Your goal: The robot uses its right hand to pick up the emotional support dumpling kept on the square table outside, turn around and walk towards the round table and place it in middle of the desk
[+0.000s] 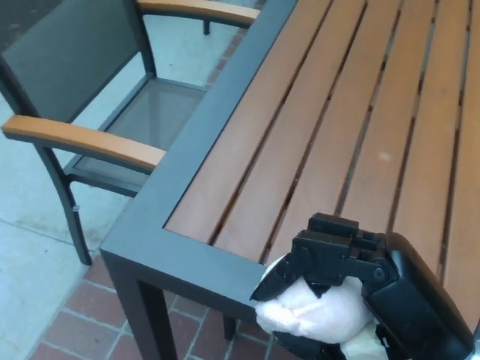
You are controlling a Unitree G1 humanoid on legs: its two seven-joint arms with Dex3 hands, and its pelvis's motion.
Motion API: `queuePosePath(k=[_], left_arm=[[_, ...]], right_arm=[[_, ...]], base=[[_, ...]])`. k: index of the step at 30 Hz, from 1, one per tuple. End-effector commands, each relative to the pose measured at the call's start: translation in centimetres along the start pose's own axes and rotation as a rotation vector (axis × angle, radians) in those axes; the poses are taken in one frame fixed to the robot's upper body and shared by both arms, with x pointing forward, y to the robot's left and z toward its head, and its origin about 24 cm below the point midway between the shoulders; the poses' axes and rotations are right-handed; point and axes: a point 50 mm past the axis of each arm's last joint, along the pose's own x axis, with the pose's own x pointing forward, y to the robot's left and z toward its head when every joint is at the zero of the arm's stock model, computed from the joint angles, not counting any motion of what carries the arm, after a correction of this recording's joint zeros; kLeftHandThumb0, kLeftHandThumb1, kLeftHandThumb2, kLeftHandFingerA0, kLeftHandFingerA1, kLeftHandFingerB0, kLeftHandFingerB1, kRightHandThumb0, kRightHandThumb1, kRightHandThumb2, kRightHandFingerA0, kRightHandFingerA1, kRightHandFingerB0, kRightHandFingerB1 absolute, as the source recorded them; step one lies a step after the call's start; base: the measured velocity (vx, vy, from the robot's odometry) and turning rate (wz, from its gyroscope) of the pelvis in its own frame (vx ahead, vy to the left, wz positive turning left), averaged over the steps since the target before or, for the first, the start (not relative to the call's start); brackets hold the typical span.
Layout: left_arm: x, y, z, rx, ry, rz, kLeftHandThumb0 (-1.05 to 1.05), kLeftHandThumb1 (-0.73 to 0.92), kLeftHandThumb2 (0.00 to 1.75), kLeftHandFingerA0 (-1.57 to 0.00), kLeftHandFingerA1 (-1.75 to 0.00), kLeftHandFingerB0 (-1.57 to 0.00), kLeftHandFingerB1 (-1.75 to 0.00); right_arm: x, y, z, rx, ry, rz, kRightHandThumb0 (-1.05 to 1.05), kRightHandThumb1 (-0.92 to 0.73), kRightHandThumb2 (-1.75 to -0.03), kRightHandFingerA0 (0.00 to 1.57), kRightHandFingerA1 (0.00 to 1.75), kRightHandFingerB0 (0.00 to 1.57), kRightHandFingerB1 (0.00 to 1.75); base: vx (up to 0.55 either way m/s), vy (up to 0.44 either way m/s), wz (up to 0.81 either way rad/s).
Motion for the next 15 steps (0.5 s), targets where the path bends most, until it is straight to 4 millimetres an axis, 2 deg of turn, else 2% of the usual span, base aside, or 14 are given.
queuePosePath(k=[1,3,4,5,6,8,14,15], left_arm=[[-0.03,0.02,0.99,0.0,-0.087,0.004,-0.08,0.74,0.62,-0.84,-0.6,-0.77,-0.57],[0.02,-0.02,1.1,0.002,-0.091,0.001,-0.06,0.72,0.64,-0.83,-0.61,-0.77,-0.58],[0.03,-0.08,1.2,0.005,-0.095,0.001,-0.04,0.73,0.66,-0.82,-0.6,-0.76,-0.57],[0.03,-0.1,1.23,0.006,-0.096,0.001,-0.04,0.73,0.66,-0.82,-0.6,-0.76,-0.57],[0.01,-0.07,1.28,0.019,-0.097,0.003,-0.05,0.74,0.64,-0.84,-0.59,-0.77,-0.57],[0.01,-0.03,1.26,0.016,-0.097,0.003,-0.07,0.74,0.62,-0.84,-0.6,-0.78,-0.57],[0.11,-0.03,1.2,0.003,-0.092,0.007,-0.07,0.73,0.62,-0.87,-0.62,-0.79,-0.58],[0.12,-0.06,1.23,0.005,-0.09,0.01,-0.07,0.74,0.62,-0.86,-0.61,-0.78,-0.57]], right_arm=[[0.21,-0.24,0.08,-0.027,-0.015,0.013,-0.11,-0.55,-1.14,0.92,1.56,0.87,1.2],[0.31,-0.25,0.13,-0.032,-0.021,0.014,-0.13,-0.53,-1.13,0.97,1.56,0.89,1.25],[0.36,-0.26,0.16,-0.03,-0.025,0.01,-0.13,-0.53,-1.13,0.98,1.55,0.89,1.25],[0.37,-0.26,0.17,-0.03,-0.026,0.009,-0.13,-0.53,-1.13,0.98,1.55,0.89,1.25],[0.36,-0.21,0.21,-0.024,-0.02,0.008,-0.11,-0.54,-1.16,0.91,1.59,0.86,1.29],[0.32,-0.14,0.22,-0.022,-0.017,0.007,-0.09,-0.53,-1.2,0.91,1.62,0.85,1.32],[0.24,0.06,0.17,-0.026,-0.018,0.002,-0.09,-0.53,-1.2,0.92,1.6,0.86,1.28],[0.24,0.09,0.16,-0.029,-0.019,0.001,-0.11,-0.51,-1.18,0.99,1.56,0.89,1.24]], base=[[0.02,-0.137,0.78],[0.03,-0.158,0.96],[0.04,-0.183,-0.53],[0.11,-0.148,1.37],[0.11,-0.144,0.7],[0.08,-0.128,0.78],[0.06,-0.095,0.82],[0.05,-0.066,0.93]])
